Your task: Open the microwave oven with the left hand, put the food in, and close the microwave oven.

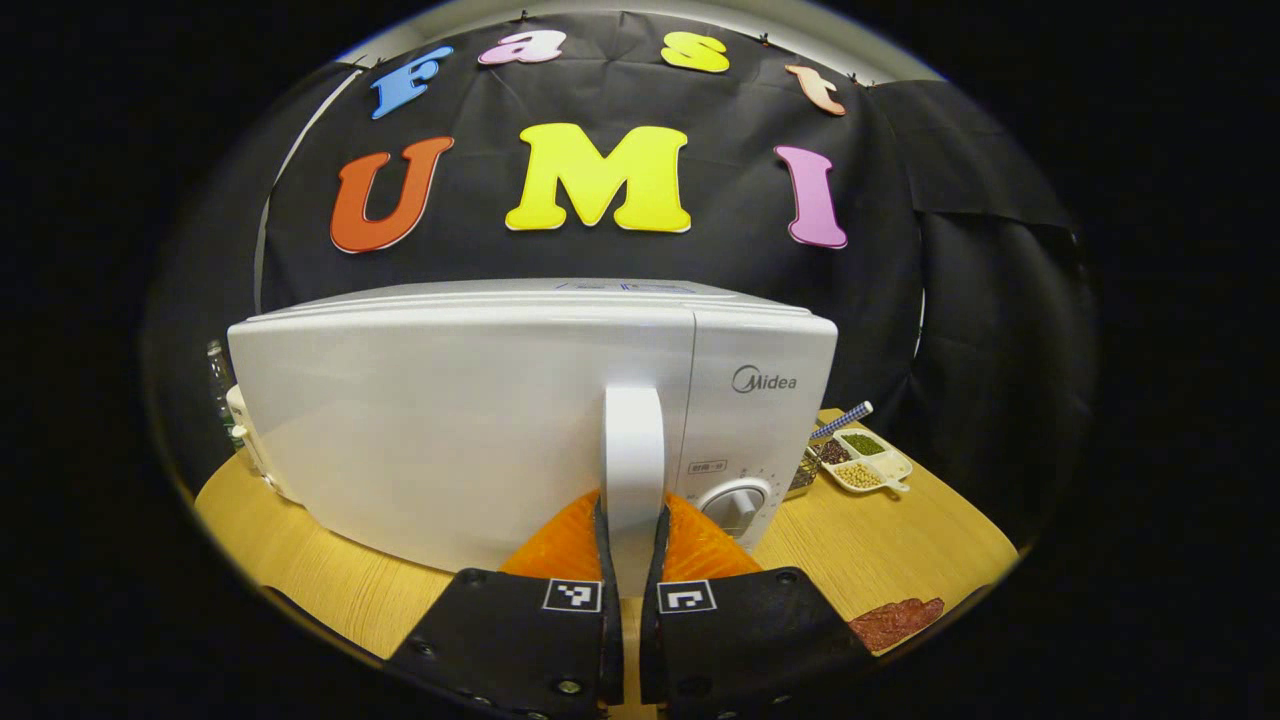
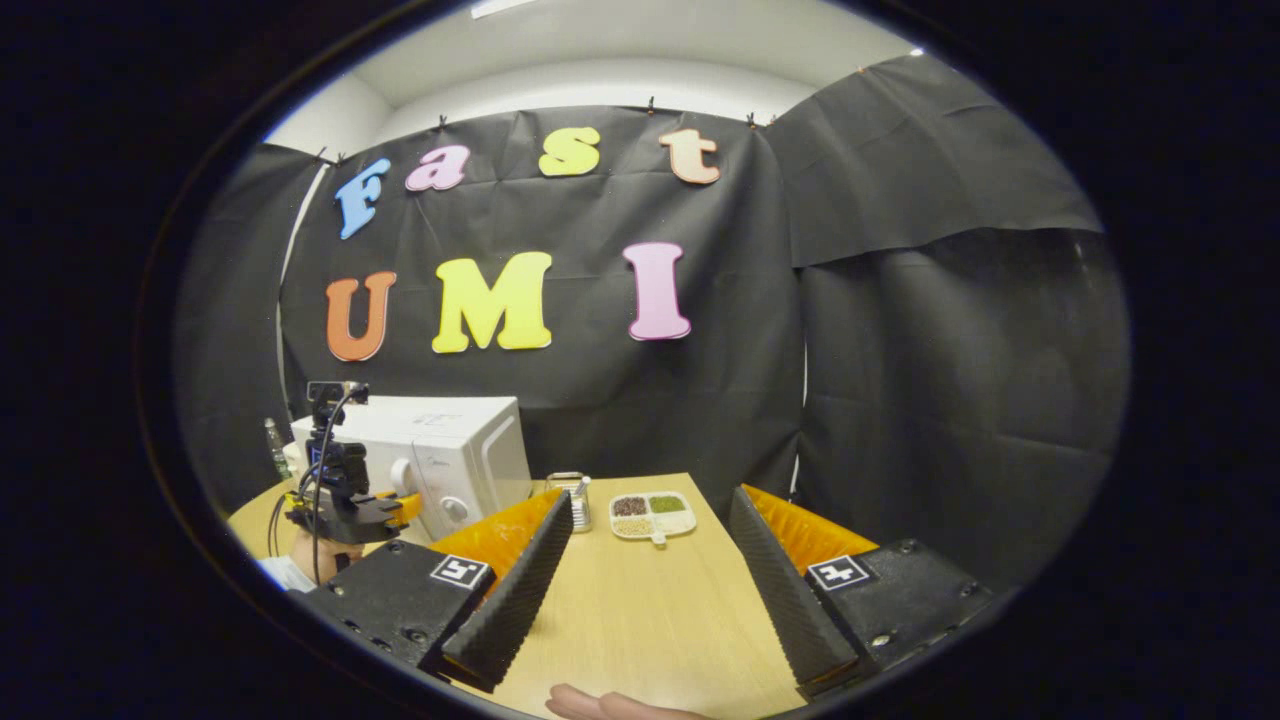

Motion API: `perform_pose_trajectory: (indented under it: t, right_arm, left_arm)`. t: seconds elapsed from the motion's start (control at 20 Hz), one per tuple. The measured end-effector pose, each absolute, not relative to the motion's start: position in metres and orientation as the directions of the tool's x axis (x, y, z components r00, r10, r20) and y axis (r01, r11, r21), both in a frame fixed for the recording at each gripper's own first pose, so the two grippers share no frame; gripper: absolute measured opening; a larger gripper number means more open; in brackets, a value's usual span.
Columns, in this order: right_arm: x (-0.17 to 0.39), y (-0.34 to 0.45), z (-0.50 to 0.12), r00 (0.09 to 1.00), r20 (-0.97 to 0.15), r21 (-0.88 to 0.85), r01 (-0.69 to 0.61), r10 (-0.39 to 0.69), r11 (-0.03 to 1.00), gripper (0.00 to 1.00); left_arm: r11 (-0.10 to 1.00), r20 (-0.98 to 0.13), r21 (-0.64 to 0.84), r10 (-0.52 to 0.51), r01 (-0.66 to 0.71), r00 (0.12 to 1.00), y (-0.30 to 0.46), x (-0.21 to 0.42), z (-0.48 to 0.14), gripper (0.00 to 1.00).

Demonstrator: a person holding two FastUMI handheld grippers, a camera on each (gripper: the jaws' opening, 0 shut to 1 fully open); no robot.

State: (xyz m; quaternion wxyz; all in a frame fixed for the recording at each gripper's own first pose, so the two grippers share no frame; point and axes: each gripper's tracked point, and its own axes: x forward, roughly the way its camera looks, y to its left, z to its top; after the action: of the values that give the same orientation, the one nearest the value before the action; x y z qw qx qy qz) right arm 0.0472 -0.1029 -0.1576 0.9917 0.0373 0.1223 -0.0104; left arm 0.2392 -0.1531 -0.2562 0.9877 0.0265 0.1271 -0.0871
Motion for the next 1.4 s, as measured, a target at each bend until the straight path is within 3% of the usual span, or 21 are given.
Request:
perform_pose_trajectory:
  t: [0.1, 0.2, 0.3, 0.35, 0.6, 0.85, 0.9, 0.95, 1.0, 1.05, 1.25, 1.3, 1.4]
  right_arm:
    - [0.043, -0.098, -0.157, 0.971, -0.24, 0.06, 0.022, -0.007, 0.998, 0.95]
    - [0.036, -0.092, -0.158, 0.97, -0.242, 0.057, 0.012, 0.002, 0.998, 1.0]
    - [0.029, -0.082, -0.159, 0.97, -0.243, 0.056, 0.0, 0.014, 0.998, 0.96]
    - [0.026, -0.079, -0.158, 0.97, -0.244, 0.053, -0.005, 0.017, 0.999, 1.0]
    - [0.008, -0.064, -0.16, 0.97, -0.24, 0.054, -0.023, 0.036, 0.998, 1.0]
    - [-0.002, -0.051, -0.166, 0.966, -0.249, 0.07, -0.052, 0.068, 0.996, 1.0]
    - [-0.003, -0.048, -0.168, 0.965, -0.253, 0.067, -0.058, 0.074, 0.996, 0.95]
    - [-0.003, -0.045, -0.169, 0.964, -0.256, 0.061, -0.063, 0.077, 0.996, 1.0]
    - [-0.005, -0.043, -0.17, 0.962, -0.26, 0.055, -0.067, 0.079, 0.996, 0.95]
    - [-0.006, -0.04, -0.169, 0.962, -0.262, 0.052, -0.072, 0.083, 0.996, 1.0]
    - [-0.012, -0.029, -0.169, 0.96, -0.265, 0.044, -0.086, 0.094, 0.995, 1.0]
    - [-0.013, -0.027, -0.169, 0.96, -0.264, 0.04, -0.089, 0.096, 0.995, 0.96]
    - [-0.015, -0.024, -0.167, 0.96, -0.262, 0.032, -0.093, 0.098, 0.995, 1.0]
  left_arm:
    - [0.979, -0.242, 0.027, -0.191, 0.203, 0.951, -0.149, 0.225, -0.257, 0.05]
    - [0.975, -0.226, 0.002, -0.214, 0.221, 0.95, -0.143, 0.206, -0.256, 0.05]
    - [0.973, -0.221, 0.014, -0.221, 0.23, 0.95, -0.135, 0.188, -0.256, 0.05]
    - [0.972, -0.216, 0.016, -0.227, 0.236, 0.95, -0.131, 0.18, -0.255, 0.05]
    - [0.966, -0.207, 0.017, -0.249, 0.258, 0.946, -0.108, 0.14, -0.255, 0.05]
    - [0.971, -0.2, 0.004, -0.235, 0.241, 0.951, -0.073, 0.1, -0.254, 0.08]
    - [0.972, -0.198, 0.0, -0.231, 0.236, 0.953, -0.065, 0.093, -0.253, 0.08]
    - [0.973, -0.196, 0.001, -0.227, 0.232, 0.954, -0.057, 0.086, -0.253, 0.08]
    - [0.974, -0.188, 0.001, -0.224, 0.228, 0.956, -0.049, 0.078, -0.252, 0.08]
    - [0.974, -0.184, -0.003, -0.224, 0.227, 0.957, -0.041, 0.071, -0.252, 0.08]
    - [0.979, -0.188, -0.009, -0.2, 0.202, 0.962, 0.001, 0.043, -0.251, 0.12]
    - [0.982, -0.189, -0.014, -0.188, 0.189, 0.964, 0.014, 0.037, -0.253, 0.12]
    - [0.989, -0.2, -0.024, -0.151, 0.149, 0.968, 0.046, 0.023, -0.252, 0.16]
